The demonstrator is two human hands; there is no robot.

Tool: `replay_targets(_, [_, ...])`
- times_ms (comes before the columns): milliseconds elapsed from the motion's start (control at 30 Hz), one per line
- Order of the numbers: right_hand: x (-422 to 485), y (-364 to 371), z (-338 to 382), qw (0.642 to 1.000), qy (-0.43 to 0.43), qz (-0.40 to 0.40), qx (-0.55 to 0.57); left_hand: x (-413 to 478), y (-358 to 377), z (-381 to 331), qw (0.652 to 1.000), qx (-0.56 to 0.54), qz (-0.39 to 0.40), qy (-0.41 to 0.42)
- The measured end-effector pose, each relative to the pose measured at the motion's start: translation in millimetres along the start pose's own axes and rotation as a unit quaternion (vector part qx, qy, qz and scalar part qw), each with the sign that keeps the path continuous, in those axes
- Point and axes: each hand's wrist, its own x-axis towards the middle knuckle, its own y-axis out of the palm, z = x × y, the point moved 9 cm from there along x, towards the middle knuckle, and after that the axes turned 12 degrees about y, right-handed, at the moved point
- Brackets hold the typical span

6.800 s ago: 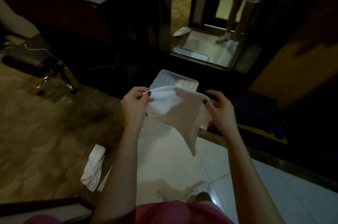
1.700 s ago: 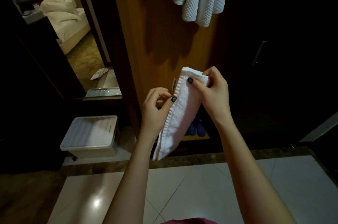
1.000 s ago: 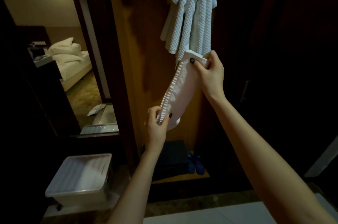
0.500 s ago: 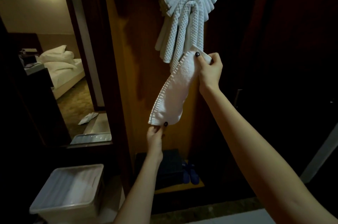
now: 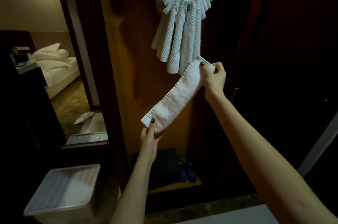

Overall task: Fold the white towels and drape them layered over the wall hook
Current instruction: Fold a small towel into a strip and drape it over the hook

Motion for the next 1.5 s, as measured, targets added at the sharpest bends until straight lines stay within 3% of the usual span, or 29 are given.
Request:
replay_targets(300, [-1, 29, 2, 0.996, -0.002, 0.085, -0.001, -13, -5, -51, 0.945, 0.204, 0.056, 0.249])
replay_targets(600, [1, 38, 6, 0.994, -0.001, 0.106, -0.016, -18, 15, -62, 0.893, 0.308, 0.103, 0.311])
replay_targets(900, [11, 31, 8, 0.995, 0.006, 0.102, 0.01, -23, 16, -75, 0.845, 0.339, 0.06, 0.409])
replay_targets(1033, [11, 29, 4, 0.995, 0.011, 0.1, 0.011, -12, 13, -56, 0.879, 0.351, 0.089, 0.309])
replay_targets(1167, [13, 28, 1, 0.996, 0.029, 0.086, 0.026, -5, 17, -39, 0.888, 0.362, 0.128, 0.255])
replay_targets(1500, [23, 24, -4, 0.999, 0.015, 0.045, -0.004, 4, 20, -59, 0.866, 0.375, 0.09, 0.317])
